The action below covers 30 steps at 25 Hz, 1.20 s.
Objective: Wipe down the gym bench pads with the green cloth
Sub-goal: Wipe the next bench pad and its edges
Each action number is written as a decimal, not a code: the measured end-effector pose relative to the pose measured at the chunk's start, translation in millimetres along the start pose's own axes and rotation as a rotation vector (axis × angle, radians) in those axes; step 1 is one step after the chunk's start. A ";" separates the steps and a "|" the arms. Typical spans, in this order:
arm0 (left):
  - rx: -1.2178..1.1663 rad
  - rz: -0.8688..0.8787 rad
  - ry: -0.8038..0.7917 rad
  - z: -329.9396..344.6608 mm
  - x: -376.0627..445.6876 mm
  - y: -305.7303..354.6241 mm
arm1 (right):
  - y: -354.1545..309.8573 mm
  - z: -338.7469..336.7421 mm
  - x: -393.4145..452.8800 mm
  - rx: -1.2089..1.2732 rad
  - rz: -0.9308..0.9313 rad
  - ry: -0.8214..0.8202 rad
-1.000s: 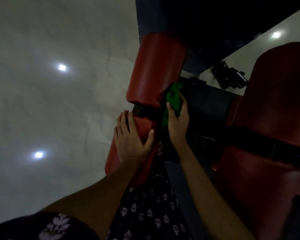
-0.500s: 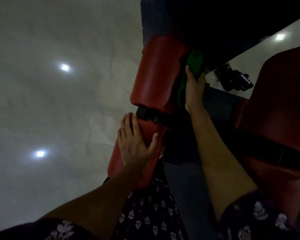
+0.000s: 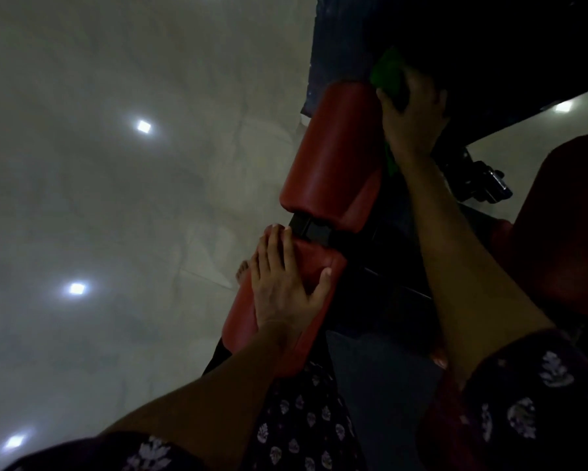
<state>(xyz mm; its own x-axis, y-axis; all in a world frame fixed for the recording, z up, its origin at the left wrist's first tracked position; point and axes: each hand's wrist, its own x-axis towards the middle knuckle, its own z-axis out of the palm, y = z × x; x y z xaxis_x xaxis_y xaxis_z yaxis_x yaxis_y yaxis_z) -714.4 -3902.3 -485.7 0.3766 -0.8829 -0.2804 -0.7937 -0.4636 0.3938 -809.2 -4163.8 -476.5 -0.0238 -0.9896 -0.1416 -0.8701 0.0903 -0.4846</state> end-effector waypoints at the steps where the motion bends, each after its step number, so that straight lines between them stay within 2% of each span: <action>1: 0.006 -0.001 -0.001 0.4 0.1 0.2 | -8.7 -3.8 5.8 -0.130 -0.127 -0.046; 5: 0.016 0.011 0.008 1.0 -1.0 -0.1 | -46.6 -4.3 19.4 -0.476 -0.547 -0.240; 10: 0.018 0.017 0.022 0.7 -0.7 0.9 | -86.9 17.9 -5.3 -0.831 -0.794 -0.432; 13: 0.024 0.016 0.025 2.5 -1.7 0.5 | -78.8 14.0 -35.4 -0.825 -0.924 -0.488; 17: 0.017 0.013 0.025 1.7 -2.4 1.4 | -35.7 -9.7 -74.0 -0.607 -1.029 -0.497; 20: 0.027 0.022 0.017 1.6 -3.4 1.5 | 4.9 -13.2 -92.1 -0.351 -0.878 -0.371; 23: 0.045 0.023 0.002 2.1 -2.4 0.9 | 27.0 10.6 -126.9 -0.065 -0.529 -0.118; 26: 0.024 0.026 0.010 3.1 -2.1 -1.4 | 23.7 26.0 -163.1 0.133 -0.252 0.045; 28: -0.004 0.035 -0.009 2.8 -0.1 -3.8 | 19.7 25.6 -169.2 0.169 -0.164 0.074; 30: -0.032 0.034 -0.061 -0.9 -1.2 -3.5 | 15.7 20.4 -175.2 0.137 -0.119 0.003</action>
<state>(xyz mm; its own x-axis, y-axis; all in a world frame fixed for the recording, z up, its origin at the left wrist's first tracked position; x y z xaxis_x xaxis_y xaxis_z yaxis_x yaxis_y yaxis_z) -711.6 -3899.6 -486.0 0.3186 -0.8926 -0.3190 -0.7899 -0.4360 0.4312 -808.7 -3986.7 -476.9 0.0736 -0.9946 -0.0733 -0.7919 -0.0136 -0.6105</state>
